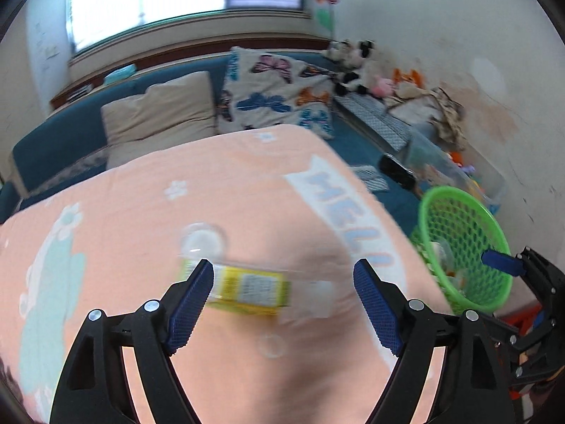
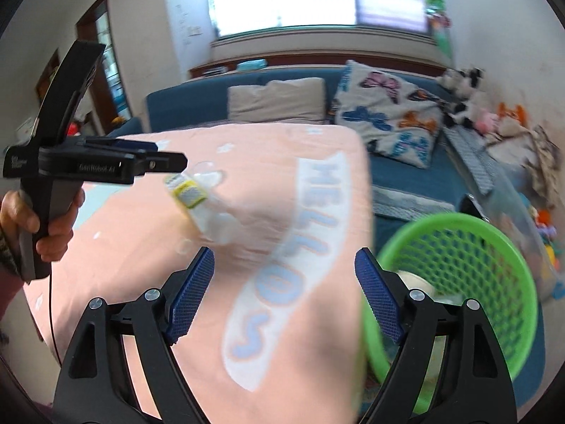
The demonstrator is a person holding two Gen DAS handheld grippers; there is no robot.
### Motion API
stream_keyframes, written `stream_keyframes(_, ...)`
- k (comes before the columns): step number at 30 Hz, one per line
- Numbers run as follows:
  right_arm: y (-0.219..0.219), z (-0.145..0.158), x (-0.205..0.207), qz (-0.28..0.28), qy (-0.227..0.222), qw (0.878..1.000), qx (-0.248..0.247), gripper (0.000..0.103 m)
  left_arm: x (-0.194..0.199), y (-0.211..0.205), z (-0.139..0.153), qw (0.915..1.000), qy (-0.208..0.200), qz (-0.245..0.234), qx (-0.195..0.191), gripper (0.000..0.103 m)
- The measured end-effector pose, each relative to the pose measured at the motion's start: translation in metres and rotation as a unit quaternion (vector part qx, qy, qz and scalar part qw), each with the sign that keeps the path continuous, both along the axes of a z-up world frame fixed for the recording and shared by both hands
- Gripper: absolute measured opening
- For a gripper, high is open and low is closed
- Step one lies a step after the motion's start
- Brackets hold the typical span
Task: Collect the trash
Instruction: 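Move both grippers back toward the clear bottle and clear cup, then grasp the clear bottle with yellow label with the right gripper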
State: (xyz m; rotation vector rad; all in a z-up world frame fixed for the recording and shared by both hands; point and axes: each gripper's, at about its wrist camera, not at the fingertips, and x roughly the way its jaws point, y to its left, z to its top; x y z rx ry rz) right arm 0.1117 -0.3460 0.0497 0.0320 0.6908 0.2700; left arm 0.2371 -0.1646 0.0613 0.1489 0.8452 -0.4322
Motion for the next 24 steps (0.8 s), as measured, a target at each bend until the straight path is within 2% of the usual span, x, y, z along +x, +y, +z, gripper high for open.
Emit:
stream_keyframes(11,0.069,-0.012,0.063,0.093,0.024,0.995,-0.019,0.082,0.030,0.075,0.007,0.9975,0.003,0.069,-0.012,0.079)
stream_keyframes(24,0.142,-0.046,0.134,0.171,0.047,0.982,-0.062,0.081,0.067,0.114,-0.003,0.9937,0.017,0.106,-0.030,0.079)
